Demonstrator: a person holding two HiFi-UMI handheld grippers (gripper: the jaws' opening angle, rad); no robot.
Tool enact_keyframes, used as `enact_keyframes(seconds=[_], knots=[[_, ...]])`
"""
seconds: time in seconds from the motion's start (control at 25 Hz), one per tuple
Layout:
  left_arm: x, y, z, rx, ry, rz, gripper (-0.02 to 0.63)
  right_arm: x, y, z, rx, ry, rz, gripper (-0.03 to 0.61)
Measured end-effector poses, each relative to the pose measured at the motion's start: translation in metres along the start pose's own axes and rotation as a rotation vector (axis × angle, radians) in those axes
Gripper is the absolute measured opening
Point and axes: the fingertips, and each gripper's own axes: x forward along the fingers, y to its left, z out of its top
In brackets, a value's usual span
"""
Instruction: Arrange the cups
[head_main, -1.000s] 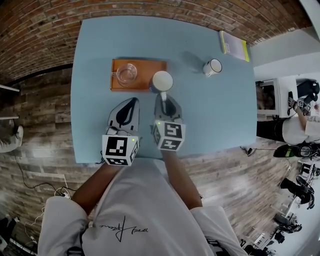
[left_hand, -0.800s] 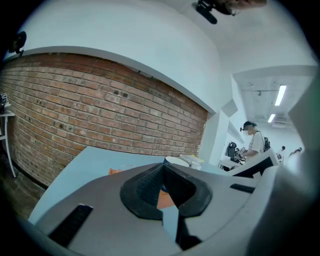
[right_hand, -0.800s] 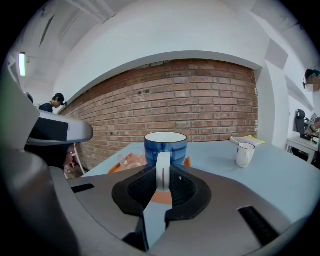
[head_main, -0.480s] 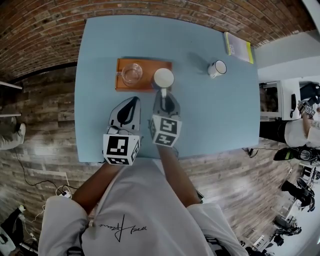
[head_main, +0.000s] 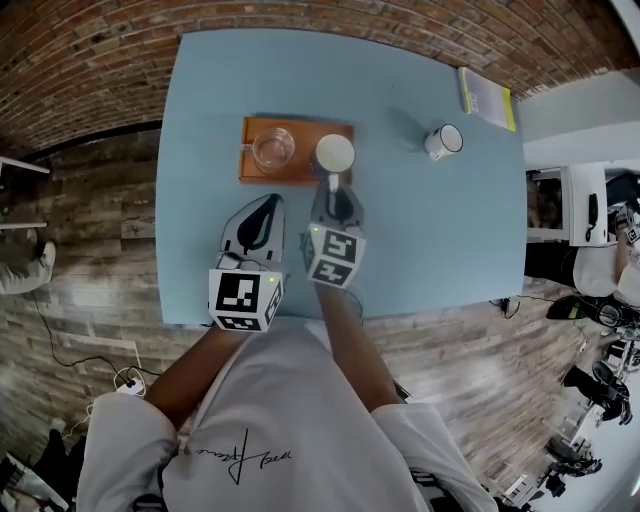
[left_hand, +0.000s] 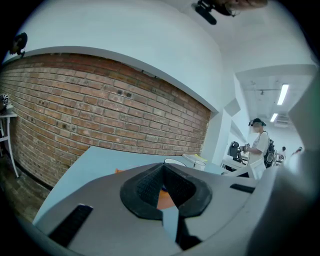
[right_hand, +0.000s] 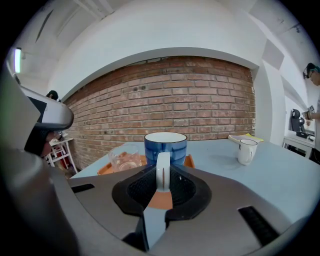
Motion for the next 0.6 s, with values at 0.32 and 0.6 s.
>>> enact_keyframes(seconds=[0.32,0.6], knots=[[0.0004,0.0051,-0.0036,-0.004,0.013,0.007,0.006,0.0080,0.0013,-0.0022,-0.020,-0.004,-0.025,0.061],[0.0018,0.0062,-0.0041,-0.005,0.013,0.009,0.006,0.0072,0.0044,-0.0052,-0.043,-0.019,-0.044,0.062]])
